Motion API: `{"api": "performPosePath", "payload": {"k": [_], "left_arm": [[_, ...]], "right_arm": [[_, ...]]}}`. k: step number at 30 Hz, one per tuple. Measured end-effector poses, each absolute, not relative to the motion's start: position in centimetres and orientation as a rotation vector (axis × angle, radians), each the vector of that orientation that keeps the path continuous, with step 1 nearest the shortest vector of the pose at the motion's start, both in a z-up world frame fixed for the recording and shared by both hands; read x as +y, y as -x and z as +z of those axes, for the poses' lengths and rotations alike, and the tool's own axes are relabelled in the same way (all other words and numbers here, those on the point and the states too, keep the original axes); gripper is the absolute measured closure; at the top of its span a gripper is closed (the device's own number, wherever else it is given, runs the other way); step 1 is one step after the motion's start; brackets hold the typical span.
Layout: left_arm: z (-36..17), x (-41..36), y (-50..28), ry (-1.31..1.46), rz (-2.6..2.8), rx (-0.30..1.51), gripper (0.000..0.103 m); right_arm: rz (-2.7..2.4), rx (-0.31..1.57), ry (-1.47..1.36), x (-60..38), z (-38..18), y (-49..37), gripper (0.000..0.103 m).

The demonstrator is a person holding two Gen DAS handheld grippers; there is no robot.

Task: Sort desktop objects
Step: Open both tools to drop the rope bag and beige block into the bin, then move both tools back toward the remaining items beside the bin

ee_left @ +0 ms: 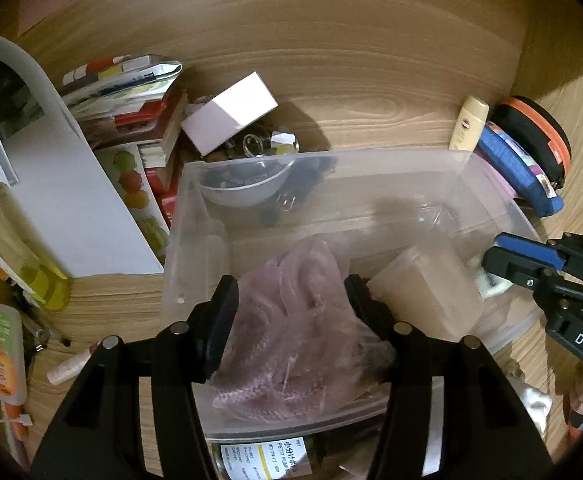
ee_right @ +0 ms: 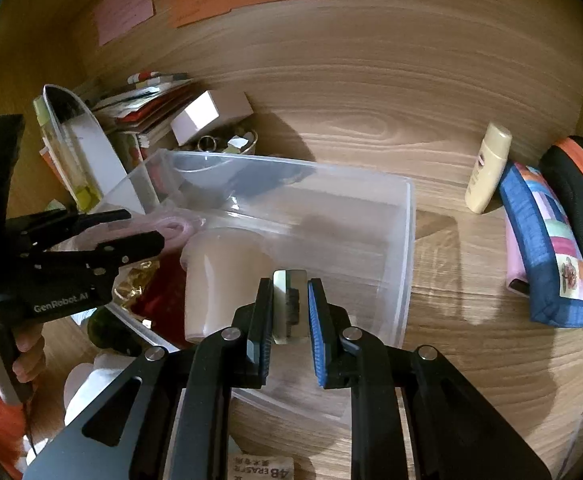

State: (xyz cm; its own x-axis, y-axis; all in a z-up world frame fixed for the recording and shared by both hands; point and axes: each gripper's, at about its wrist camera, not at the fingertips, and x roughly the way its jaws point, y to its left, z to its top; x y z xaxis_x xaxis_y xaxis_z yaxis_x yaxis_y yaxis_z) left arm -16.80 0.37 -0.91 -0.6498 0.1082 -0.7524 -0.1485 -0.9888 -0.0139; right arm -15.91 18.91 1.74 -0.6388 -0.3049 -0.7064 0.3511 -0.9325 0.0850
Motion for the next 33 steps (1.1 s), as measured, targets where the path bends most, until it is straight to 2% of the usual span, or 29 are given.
{"api": "performPosePath", "payload": {"k": [10, 11, 12, 13, 14, 16, 19, 22, 33], "left_arm": [[0.3, -0.4, 16.1, 1.223, 2.722, 0.037, 0.041], [0.6, -0.5, 15.9, 1.211, 2.728, 0.038, 0.041], [1.1, -0.6, 15.5, 1.18, 2.74, 0.046, 0.036], [1.4, -0.8, 15.2, 1.157, 2.752, 0.053, 0.027], [1.7, -1.0, 14.9, 1.135, 2.768, 0.059, 0.024], [2.4, -0.9, 13.9, 1.099, 2.787, 0.072, 0.021], [3.4, -0.9, 12.3, 1.055, 2.805, 0.076, 0.019], [4.2, -1.2, 10.8, 1.024, 2.821, 0.064, 0.012], [3.7, -2.2, 6.7, 1.051, 2.828, 0.093, 0.009]], "right_arm": [[-2.58, 0.119, -1.079, 18.5, 2.1, 15.7, 0.086], [-2.583, 0.119, -1.072, 18.5, 2.3, 15.5, 0.081], [-2.59, 0.119, -1.06, 18.5, 2.6, 15.2, 0.078], [-2.595, 0.119, -1.05, 18.6, 2.8, 15.0, 0.069], [-2.6, 0.117, -1.042, 18.6, 3.1, 14.8, 0.055], [-2.618, 0.107, -1.015, 18.9, 3.6, 14.2, 0.04], [-2.662, 0.117, -0.972, 19.3, 4.6, 13.1, 0.03], [-2.682, 0.104, -0.946, 19.8, 5.4, 12.1, 0.027], [-2.707, 0.149, -0.907, 20.8, 6.0, 8.0, 0.022]]}}
